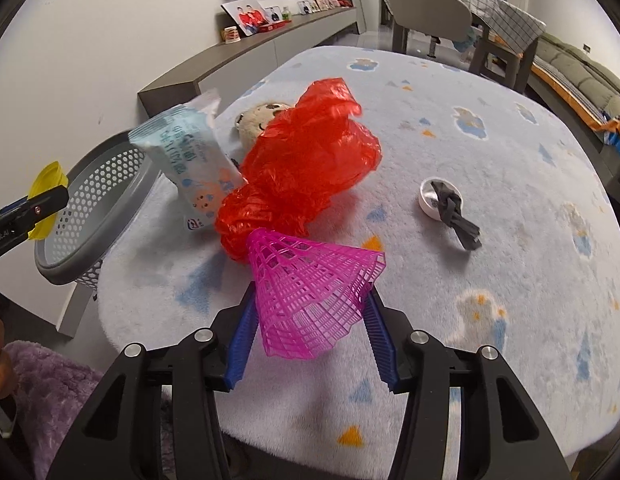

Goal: Collect trash
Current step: 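Lift the yellow lid with the left gripper while the right gripper grasps the pink shuttlecock, then carry both items over the wastebasket and open both grippers to drop them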

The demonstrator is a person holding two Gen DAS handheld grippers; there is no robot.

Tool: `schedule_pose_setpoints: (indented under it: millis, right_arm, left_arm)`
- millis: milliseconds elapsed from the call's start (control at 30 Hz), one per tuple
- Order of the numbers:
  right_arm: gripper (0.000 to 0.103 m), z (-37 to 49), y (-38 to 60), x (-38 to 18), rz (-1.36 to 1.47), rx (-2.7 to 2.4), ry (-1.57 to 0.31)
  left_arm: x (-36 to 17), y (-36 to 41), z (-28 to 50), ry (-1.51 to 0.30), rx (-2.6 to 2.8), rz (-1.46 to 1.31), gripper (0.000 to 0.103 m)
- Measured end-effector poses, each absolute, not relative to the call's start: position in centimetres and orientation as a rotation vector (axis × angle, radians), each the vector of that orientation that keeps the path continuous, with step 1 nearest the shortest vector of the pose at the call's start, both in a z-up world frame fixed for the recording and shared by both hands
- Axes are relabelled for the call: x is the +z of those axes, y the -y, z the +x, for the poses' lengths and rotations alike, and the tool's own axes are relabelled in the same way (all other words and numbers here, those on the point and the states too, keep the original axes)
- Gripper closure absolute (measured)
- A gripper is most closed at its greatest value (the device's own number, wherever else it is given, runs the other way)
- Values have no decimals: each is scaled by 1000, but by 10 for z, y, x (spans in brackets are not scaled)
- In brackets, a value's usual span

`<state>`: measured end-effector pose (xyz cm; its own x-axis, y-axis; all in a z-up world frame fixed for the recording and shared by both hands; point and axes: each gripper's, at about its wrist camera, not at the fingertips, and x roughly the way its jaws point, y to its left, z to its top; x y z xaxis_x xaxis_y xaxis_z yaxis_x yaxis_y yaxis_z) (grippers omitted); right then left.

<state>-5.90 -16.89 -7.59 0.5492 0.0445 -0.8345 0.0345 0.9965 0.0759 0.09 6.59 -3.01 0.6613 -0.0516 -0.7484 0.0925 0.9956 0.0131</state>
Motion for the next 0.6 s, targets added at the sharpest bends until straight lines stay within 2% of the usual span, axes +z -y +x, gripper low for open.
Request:
schedule_pose_setpoints:
  millis: [333,600]
  right_arm:
    - [54,-78,160,-41,95,15,-940]
    - [54,-44,100,-3,53,184,-856]
  left_arm:
    - [-27,-83,1,-842,-85,39,35]
    - [-20,-110,11,-826,-25,46,35]
